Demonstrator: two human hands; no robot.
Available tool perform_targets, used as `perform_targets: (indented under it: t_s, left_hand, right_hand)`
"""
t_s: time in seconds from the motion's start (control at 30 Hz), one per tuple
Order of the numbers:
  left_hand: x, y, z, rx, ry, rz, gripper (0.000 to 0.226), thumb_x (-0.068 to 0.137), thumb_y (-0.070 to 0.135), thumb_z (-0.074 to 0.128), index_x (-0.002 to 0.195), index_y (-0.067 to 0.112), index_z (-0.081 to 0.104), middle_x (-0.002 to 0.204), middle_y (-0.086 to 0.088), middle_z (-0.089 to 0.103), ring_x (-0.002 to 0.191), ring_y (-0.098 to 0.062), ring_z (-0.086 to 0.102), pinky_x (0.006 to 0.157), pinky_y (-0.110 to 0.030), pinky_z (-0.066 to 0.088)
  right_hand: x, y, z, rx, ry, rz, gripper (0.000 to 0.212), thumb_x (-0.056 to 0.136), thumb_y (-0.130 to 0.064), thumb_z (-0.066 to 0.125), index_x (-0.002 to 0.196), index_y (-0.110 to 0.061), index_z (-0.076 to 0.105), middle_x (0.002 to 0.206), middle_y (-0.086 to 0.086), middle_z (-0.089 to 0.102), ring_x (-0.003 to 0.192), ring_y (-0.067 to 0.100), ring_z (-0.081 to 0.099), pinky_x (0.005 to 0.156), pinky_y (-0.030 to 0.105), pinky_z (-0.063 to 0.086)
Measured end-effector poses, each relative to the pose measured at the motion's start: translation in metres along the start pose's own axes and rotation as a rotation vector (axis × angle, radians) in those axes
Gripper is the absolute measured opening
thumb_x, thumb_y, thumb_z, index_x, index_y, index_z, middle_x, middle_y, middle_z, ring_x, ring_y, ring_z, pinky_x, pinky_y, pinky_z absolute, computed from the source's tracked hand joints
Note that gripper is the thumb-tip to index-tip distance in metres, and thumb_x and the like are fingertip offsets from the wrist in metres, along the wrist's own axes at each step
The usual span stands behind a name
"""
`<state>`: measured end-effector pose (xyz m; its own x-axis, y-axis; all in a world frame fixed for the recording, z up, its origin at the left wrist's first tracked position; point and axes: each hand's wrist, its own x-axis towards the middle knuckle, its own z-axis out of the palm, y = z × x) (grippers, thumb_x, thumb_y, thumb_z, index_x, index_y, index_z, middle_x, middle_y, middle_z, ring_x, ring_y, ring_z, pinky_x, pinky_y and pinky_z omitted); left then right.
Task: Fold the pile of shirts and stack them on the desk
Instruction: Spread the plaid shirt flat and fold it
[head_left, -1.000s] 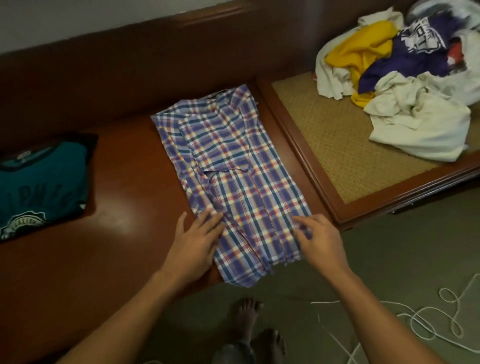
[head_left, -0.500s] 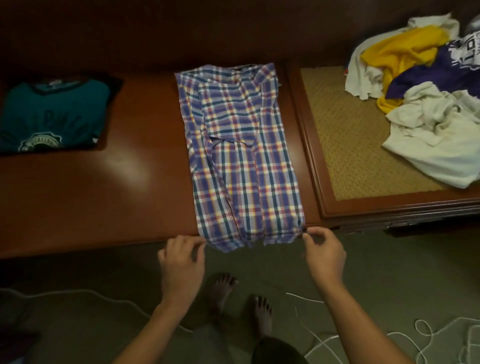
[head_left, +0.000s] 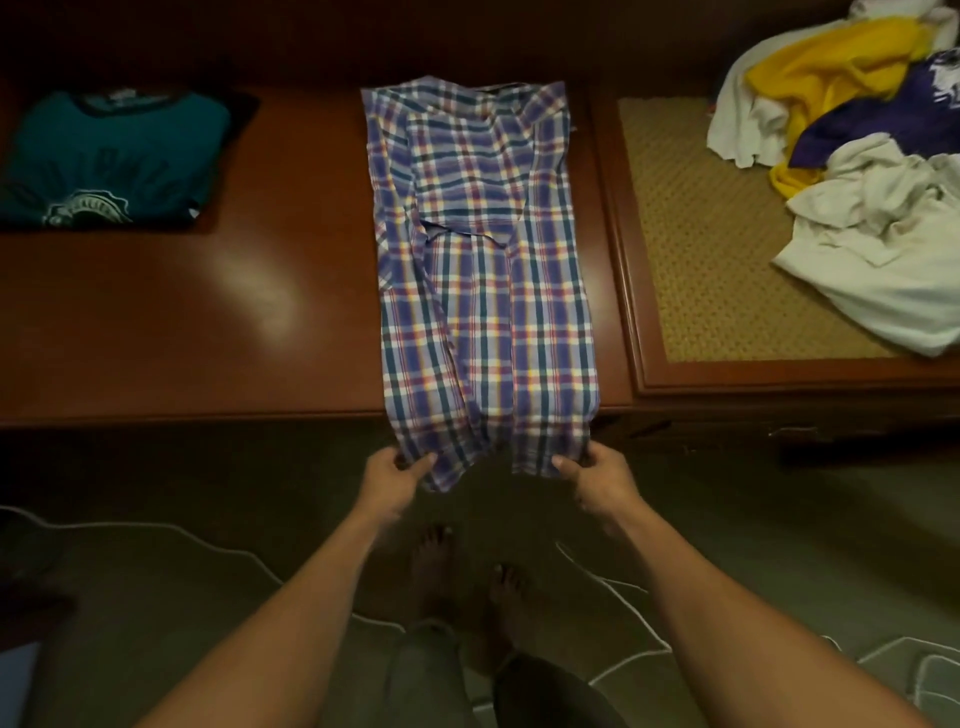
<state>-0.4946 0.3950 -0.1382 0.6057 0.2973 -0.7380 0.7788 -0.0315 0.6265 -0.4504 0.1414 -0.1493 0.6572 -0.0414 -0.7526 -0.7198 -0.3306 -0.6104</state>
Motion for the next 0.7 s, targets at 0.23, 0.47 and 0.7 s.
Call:
perform_targets:
  t_s: [0.23,0.47,0.7]
  left_hand:
    - [-0.020,-0.037,-0.004,0.132,0.070,0.052,0.004,0.090,0.020,0.076,0.089,0.022,0.072,0.085,-0.001,0.076,0.088,-0.024,0.073,0.088,-0.048,0.057]
    - [-0.075,0.001,-0.009,0.075,0.115,0.061,0.005,0.097,0.018,0.066,0.099,0.021,0.070,0.090,0.002,0.076,0.083,-0.013,0.074,0.069,-0.030,0.057]
    - [-0.101,0.084,-0.028,-0.092,0.207,0.149,0.023,0.092,0.007,0.071,0.108,0.022,0.062,0.098,-0.004,0.073,0.083,-0.020,0.072,0.065,-0.034,0.059]
  right_hand:
    - [-0.023,0.015,-0.005,0.001,-0.026,0.031,0.013,0.097,-0.013,0.067,0.109,-0.014,0.069,0.095,0.001,0.074,0.071,0.011,0.072,0.054,0.025,0.055]
    - [-0.053,-0.011,-0.021,-0.136,0.112,-0.027,0.016,0.090,-0.025,0.076,0.079,-0.015,0.077,0.072,-0.001,0.076,0.069,0.016,0.074,0.069,0.037,0.062]
    - [-0.078,-0.095,-0.054,0.052,0.090,-0.158,0.023,0.091,-0.011,0.071,0.108,-0.019,0.057,0.089,0.002,0.066,0.060,0.012,0.065,0.044,0.025,0.047]
